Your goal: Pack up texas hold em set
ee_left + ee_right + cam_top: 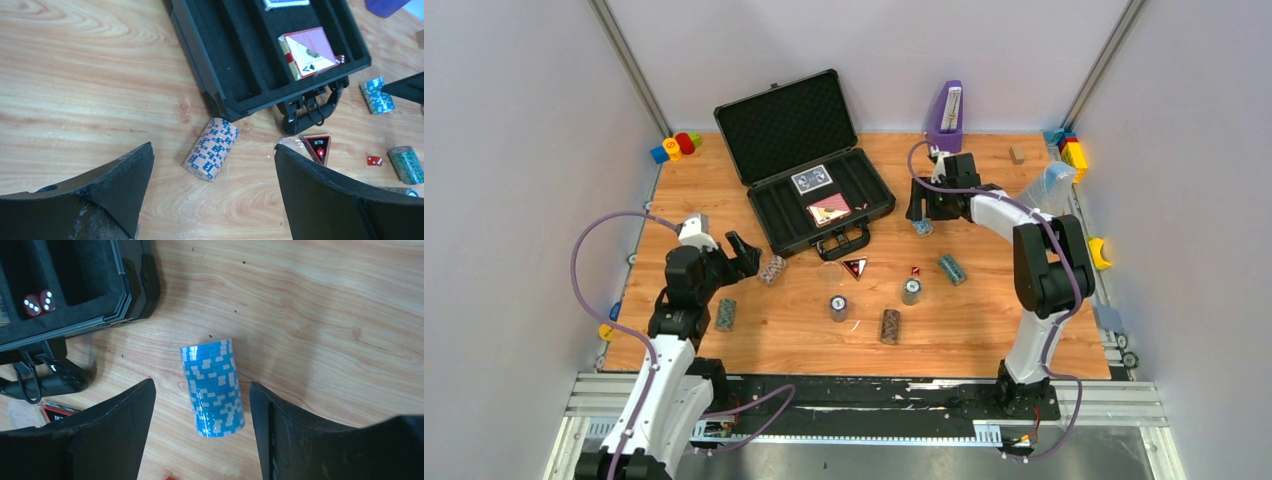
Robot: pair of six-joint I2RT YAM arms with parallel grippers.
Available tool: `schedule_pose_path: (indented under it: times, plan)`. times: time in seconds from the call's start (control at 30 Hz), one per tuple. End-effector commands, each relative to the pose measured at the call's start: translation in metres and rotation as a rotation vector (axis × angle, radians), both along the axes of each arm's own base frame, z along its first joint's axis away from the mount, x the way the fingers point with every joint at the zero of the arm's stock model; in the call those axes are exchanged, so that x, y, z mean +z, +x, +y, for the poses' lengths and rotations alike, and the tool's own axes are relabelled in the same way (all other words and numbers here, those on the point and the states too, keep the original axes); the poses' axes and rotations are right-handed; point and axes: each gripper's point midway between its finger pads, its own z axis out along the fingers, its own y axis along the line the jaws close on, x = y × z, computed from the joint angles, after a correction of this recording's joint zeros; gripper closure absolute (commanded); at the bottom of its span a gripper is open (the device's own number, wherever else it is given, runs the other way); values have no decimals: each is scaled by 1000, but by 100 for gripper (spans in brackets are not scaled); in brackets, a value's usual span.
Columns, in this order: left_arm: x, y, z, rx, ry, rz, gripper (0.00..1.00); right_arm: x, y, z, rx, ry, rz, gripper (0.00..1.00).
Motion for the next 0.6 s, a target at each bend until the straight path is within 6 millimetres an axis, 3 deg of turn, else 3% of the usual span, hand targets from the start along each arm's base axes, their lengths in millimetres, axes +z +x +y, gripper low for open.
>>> schedule_pose_path:
  times: [0.0,0.23,0.37,0.47,0.57]
  plan:
    - [11,-1,-4,-47,19,-101,2,1,13,-2,29,-63,-19,31]
    - [9,-5,-5,-49,7,-142,3,-23,10,6,55,-134,19,39]
    - [4,-4,-7,-51,-6,-132,2,-30,8,10,63,-173,42,57]
    - [-1,-4,-8,-51,-10,-114,2,-12,12,13,59,-174,8,70]
    - [-3,-4,-8,-50,-14,-108,2,29,21,16,45,-164,-84,73]
